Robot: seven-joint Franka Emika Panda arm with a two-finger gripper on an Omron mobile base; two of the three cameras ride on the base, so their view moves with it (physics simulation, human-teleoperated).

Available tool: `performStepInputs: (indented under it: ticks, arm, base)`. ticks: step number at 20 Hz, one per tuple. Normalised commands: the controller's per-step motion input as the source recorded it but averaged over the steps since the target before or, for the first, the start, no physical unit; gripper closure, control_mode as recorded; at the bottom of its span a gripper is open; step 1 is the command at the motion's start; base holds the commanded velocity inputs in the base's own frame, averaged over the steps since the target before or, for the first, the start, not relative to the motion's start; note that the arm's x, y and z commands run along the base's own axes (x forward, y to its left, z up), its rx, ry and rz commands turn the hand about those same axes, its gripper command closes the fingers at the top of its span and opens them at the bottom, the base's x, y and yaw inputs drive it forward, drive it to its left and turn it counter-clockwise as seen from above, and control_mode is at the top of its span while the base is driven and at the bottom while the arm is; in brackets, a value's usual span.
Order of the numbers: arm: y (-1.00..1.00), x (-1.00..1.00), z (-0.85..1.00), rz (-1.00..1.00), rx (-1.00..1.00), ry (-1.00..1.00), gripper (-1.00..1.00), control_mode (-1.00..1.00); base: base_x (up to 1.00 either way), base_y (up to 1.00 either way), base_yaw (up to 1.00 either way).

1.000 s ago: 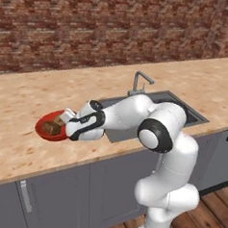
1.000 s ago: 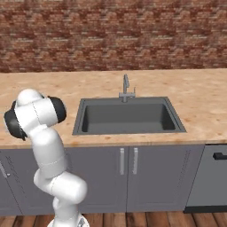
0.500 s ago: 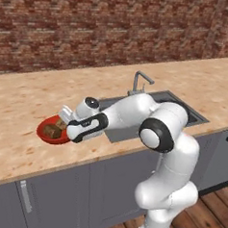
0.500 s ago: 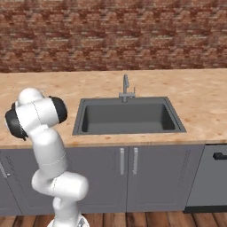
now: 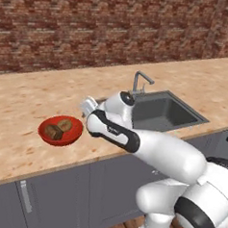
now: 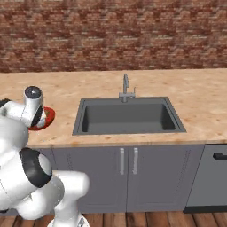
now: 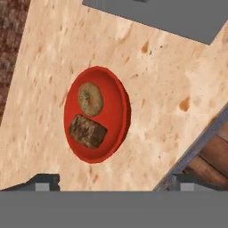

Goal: Pick up the heated bread from the toaster oven and place it in the bowl. Then move the bread bowl to the dining counter.

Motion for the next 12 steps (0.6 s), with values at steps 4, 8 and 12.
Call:
performStepInputs:
  ticks: [4,8,12]
  arm:
    - [-1.00,-1.00,0.81,0.00,0.14,-0.15,-1.00,-1.00]
    - [-1.00,-1.00,0.84,0.00,0.13,-0.15,-1.00,-1.00]
    - [-1.00,-1.00,0.98,0.00,0.21,-0.13,-1.00,-1.00]
  base:
    - [0.00,0.00,0.00]
    - [0.00,0.00,0.00]
    - [0.00,0.00,0.00]
